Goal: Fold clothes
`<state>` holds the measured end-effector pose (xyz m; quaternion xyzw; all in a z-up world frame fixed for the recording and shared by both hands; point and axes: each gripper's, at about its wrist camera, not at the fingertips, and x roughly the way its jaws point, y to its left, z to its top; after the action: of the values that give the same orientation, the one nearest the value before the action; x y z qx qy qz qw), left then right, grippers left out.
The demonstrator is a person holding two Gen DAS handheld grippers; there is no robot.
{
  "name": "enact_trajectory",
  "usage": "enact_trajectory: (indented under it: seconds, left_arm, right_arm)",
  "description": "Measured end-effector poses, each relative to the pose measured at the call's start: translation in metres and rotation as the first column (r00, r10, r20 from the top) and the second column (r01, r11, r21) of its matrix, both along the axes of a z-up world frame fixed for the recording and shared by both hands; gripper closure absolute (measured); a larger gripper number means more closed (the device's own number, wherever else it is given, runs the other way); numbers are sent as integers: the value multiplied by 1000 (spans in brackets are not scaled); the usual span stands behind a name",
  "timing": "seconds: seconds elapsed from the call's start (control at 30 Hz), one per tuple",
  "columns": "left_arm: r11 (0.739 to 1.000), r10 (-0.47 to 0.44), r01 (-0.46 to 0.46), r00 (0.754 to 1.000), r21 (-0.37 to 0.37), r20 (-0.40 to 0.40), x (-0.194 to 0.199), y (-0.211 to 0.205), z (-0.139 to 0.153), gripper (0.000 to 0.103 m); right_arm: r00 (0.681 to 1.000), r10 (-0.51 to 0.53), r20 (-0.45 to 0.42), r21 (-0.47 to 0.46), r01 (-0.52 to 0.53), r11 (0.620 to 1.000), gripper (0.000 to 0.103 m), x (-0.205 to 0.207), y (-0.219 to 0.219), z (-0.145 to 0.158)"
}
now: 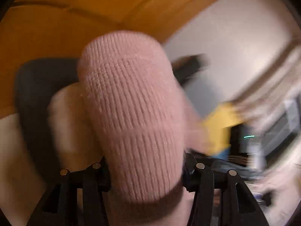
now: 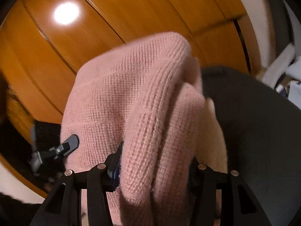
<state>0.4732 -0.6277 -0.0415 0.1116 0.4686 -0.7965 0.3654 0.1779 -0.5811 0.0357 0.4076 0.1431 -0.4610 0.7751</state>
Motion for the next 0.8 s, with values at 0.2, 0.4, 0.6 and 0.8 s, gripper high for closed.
enact_trajectory:
  seconds: [0.2, 0.4, 0.6, 0.8]
  left_arm:
    - [999, -14, 14, 1000, -45, 9, 9, -2, 12, 44]
    - [997, 68, -63, 982, -38, 176, 10, 23, 45, 39]
    - [907, 312, -197, 908, -373, 278, 18, 68, 103, 39]
    - [927, 228, -118, 931, -355, 284, -29, 43, 92, 31]
  right_arm:
    - [998, -62, -9, 59, 62, 996, 36, -8, -27, -61]
    - [982, -105, -158, -60, 97, 994, 19, -4, -10, -28]
    - [946, -112, -305, -307, 14, 952, 19, 6, 47, 29]
    - [886, 103, -452, -280, -251, 927, 19, 60, 91, 23]
